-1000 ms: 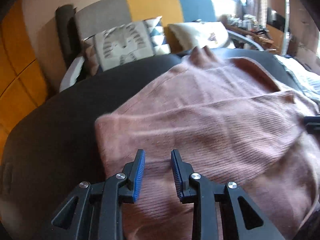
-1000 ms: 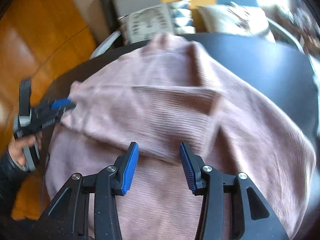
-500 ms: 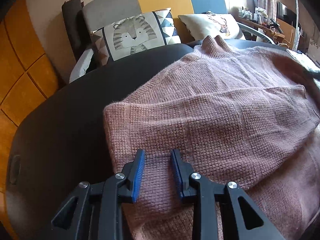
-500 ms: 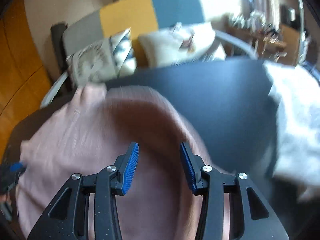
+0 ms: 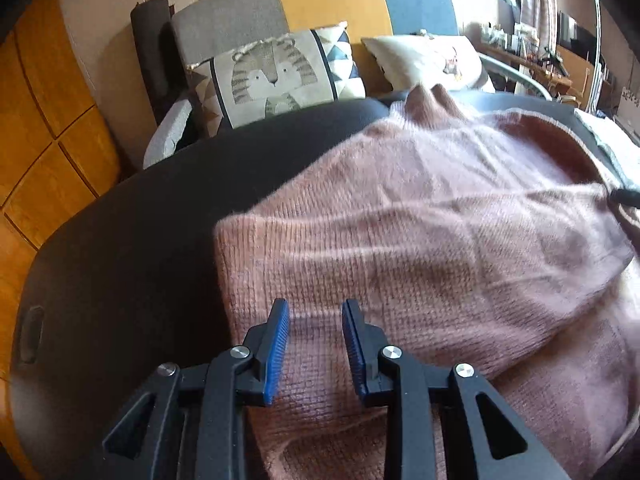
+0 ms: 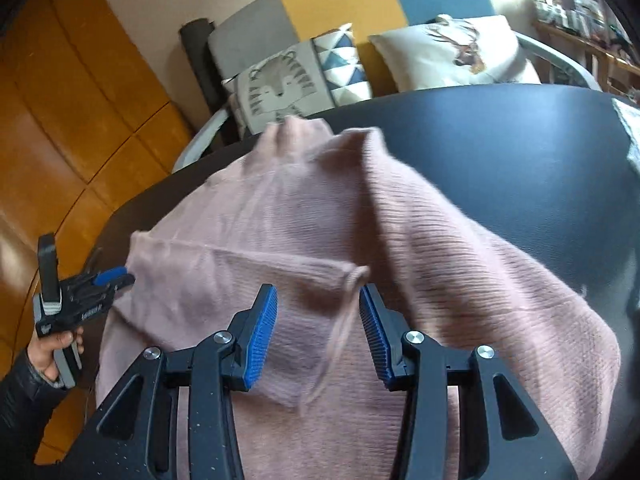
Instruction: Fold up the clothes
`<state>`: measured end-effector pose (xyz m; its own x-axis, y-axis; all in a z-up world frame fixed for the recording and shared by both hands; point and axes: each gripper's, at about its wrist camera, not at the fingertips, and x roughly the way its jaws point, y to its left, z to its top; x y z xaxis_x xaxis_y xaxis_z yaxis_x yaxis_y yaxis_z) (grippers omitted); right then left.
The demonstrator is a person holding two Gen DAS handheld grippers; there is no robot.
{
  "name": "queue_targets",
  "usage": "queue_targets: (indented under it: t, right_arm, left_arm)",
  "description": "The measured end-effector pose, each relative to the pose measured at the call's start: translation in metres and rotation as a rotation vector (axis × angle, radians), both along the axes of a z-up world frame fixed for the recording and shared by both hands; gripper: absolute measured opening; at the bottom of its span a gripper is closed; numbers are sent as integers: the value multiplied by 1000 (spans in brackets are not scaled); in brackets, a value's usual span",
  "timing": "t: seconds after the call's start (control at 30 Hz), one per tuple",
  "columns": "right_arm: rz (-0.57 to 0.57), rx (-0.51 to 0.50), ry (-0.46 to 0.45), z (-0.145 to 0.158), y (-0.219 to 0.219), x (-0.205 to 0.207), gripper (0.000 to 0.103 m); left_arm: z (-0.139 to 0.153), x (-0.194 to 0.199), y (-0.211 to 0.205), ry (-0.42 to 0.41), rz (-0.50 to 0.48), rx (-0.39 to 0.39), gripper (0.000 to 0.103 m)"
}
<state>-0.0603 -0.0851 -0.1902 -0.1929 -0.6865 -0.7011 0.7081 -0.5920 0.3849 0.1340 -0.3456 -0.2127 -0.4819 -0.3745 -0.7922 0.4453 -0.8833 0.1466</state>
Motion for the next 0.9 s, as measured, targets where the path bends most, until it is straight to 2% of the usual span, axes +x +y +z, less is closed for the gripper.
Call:
queue_targets:
  t: [0.13,0.2,0.27,0.3,0.33,0.37,0.63,0.8,0.9]
  right_arm:
    - [-62,97,14,-13,-7,-10,46]
    - [-87,65,-39,-23,-8,-22,46]
    - [-72,47,-43,-23,-12,-25,46]
    - [-57,43,-36,-22,-15,-25,39]
    - [-45,41,-24,-20,-18,-25,10]
    - [-41,43,5,-15,-21,-26,7]
    - [-26,64,220,25,-45,-37,6]
    - [64,204,173,-12,-78,-55,9]
    - [41,197,168,-11,-73,-58,17]
  left_arm:
    - [8,-7,1,33,-13,10,27]
    - [7,-11,2,31,-19,9,27]
    - [5,-14,2,24,-22,9,27]
    - [4,-14,2,20,-20,10,27]
    - [2,-14,1,16,-17,13,27]
    - [1,-13,0,13,-12,15,27]
    - [-10,-6,-13,5,56,43,27]
    - [-14,-7,-10,3,61,35,27]
    - [-13,-5,-12,6,63,41,27]
